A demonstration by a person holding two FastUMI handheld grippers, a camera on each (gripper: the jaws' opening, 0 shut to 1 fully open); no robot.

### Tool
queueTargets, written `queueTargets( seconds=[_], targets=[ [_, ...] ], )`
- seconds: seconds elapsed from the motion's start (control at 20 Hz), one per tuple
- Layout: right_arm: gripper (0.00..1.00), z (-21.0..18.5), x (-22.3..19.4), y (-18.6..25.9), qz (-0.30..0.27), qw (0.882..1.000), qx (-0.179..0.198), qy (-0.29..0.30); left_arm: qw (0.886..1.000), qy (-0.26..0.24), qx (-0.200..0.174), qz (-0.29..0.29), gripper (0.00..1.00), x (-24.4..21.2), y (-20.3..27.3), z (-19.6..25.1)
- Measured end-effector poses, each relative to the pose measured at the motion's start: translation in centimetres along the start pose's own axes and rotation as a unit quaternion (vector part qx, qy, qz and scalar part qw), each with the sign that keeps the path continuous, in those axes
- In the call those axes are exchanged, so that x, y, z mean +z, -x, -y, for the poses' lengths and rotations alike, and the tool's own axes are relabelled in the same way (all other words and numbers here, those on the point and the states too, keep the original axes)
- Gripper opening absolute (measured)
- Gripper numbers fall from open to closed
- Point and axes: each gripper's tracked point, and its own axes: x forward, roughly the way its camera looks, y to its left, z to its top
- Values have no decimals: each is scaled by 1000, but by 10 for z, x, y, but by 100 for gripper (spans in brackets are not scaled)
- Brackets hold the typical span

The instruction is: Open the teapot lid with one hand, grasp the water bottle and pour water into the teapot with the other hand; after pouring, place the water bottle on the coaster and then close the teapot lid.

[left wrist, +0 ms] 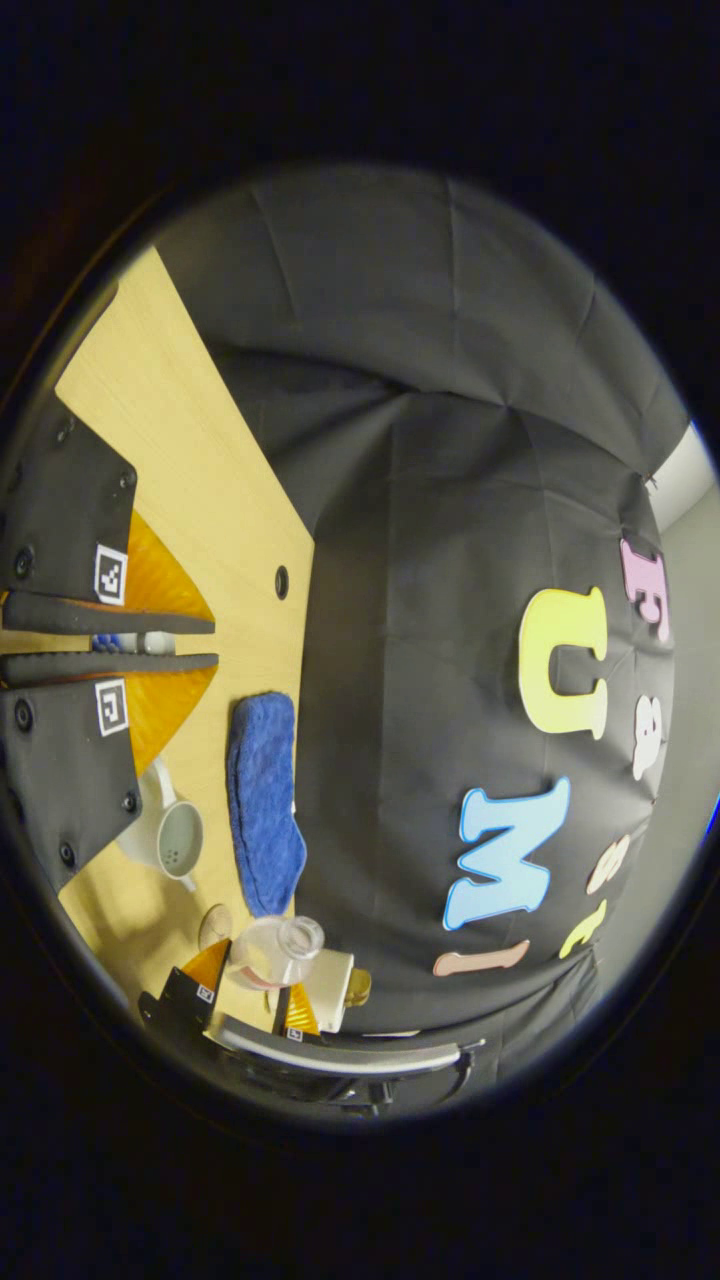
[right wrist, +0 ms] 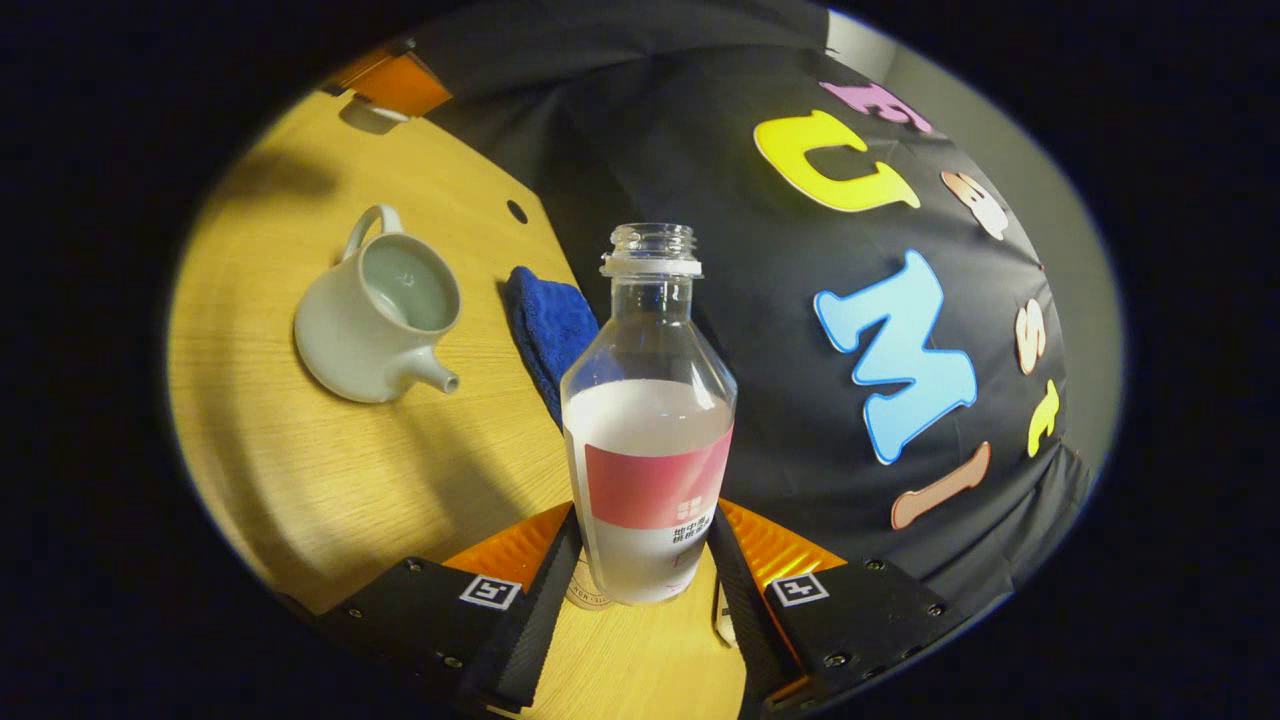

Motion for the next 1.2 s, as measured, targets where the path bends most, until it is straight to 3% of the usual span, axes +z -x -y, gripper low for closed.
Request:
queueTargets(
  seconds=[0.4,0.8,1.2],
  targets=[
    [75,3,11,-1,12,990,-21,136,1000,2,9,-1,14,-2,1,-14],
    [76,14,23,-8,29,965,-62,254,1000,4,12,-3,14,-4,5,-22],
    [75,23,36,-14,55,940,-94,324,1000,3,11,-6,14,-6,4,-20]
  ],
)
